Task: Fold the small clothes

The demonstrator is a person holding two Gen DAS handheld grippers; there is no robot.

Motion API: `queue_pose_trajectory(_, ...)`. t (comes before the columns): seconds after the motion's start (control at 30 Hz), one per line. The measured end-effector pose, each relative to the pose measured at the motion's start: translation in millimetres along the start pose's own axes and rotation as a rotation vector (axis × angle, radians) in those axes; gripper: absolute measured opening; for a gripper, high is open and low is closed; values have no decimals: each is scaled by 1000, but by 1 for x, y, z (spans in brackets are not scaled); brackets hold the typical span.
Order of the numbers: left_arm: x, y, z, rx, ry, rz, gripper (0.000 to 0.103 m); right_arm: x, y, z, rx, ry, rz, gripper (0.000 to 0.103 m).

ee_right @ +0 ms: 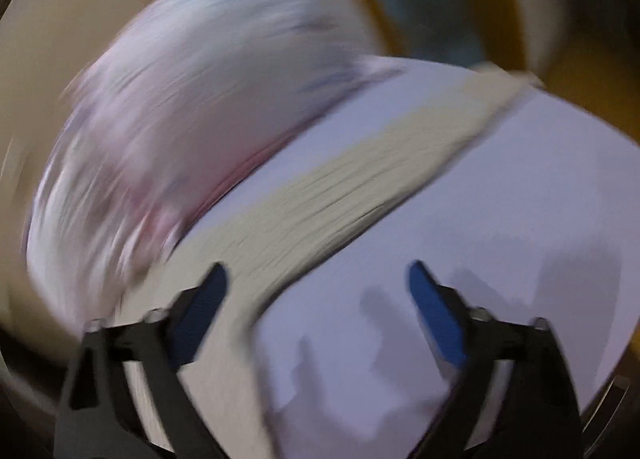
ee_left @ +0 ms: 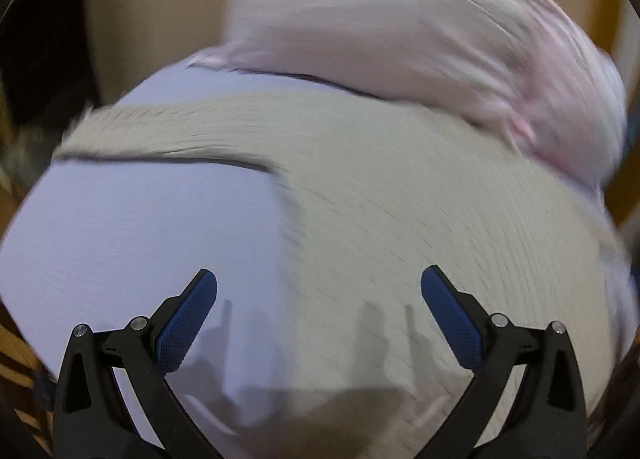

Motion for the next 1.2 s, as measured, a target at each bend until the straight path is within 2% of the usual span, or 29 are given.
queue_pose_trajectory(0.03, -5, -8, -15, 50, 6, -3, 102, -7, -14, 16, -59, 20, -1, 66)
queue_pose_trajectory(0.07, -10, -15, -30, 96, 10, -1, 102, -15, -31, 39, -147, 50, 0, 64)
queue_pose_trajectory(0.13, -21, -31, -67, 203, -14, 8, 102, -26, -51, 64, -240, 61, 3, 63)
queue_pose_trajectory(0.2, -29, -39, -89, 267, -48, 3, 102, -37, -69, 81, -294, 70, 14, 56)
queue_pose_trajectory(0.33, -38, -51, -123, 360, -59, 7, 102, -50, -99, 101, -378, 84, 65, 43)
queue_pose_trajectory(0.4, -43, -58, -133, 398, -56, 0, 102, -56, -110, 110, -400, 95, 93, 32)
queue_pose_trajectory(0.43, -45, -60, -135, 409, -52, -1, 102, -60, -115, 114, -404, 106, 103, 17)
queue_pose_trajectory(0.47, -46, -62, -137, 417, -53, 0, 102, -64, -120, 118, -408, 127, 104, 11)
queue_pose_trajectory(0.53, -48, -66, -145, 439, -59, -5, 102, -67, -127, 113, -377, 146, 110, 10)
queue_pose_trajectory(0.6, -48, -67, -152, 465, -55, -12, 102, -51, -132, 73, -198, 170, 178, 10)
queue_pose_trajectory(0.67, -47, -68, -159, 481, -59, -19, 102, -39, -129, 14, -8, 126, 230, 9)
queue_pose_trajectory(0.77, -51, -74, -166, 504, -74, -39, 102, -22, -94, -101, 262, -45, 233, 9)
queue_pose_trajectory(0.83, -54, -77, -169, 517, -82, -54, 102, -22, -47, -184, 456, -184, 170, 9)
queue_pose_trajectory(0.9, -56, -81, -175, 558, -101, -57, 102, -30, 18, -255, 642, -297, 69, 10)
queue_pose_trajectory(0.97, -58, -84, -182, 594, -116, -46, 102, -50, 94, -306, 798, -377, -64, 12)
queue_pose_trajectory(1.03, -61, -89, -189, 616, -143, -30, 102, -78, 172, -336, 916, -436, -262, 20)
queue_pose_trajectory(1.1, -64, -94, -196, 623, -168, -14, 102, -98, 235, -345, 982, -463, -476, 25)
queue_pose_trajectory(1.13, -65, -96, -198, 627, -172, -3, 102, -99, 249, -345, 986, -476, -526, 32)
queue_pose_trajectory(1.17, -66, -97, -202, 633, -171, 9, 102, -95, 251, -342, 976, -492, -528, 46)
queue_pose_trajectory(1.2, -66, -99, -206, 642, -165, 26, 102, -89, 247, -338, 965, -498, -509, 56)
Point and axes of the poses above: each gripper's, at about its wrist camera, not at the fingertips, and x roughly against the way its jaws point, z to its right, y to its underside, the point moved 5 cm from there along -x, roughly the way its jaws point, and after that the axes turned 5 degrees about -y, right-handed, at the moved point
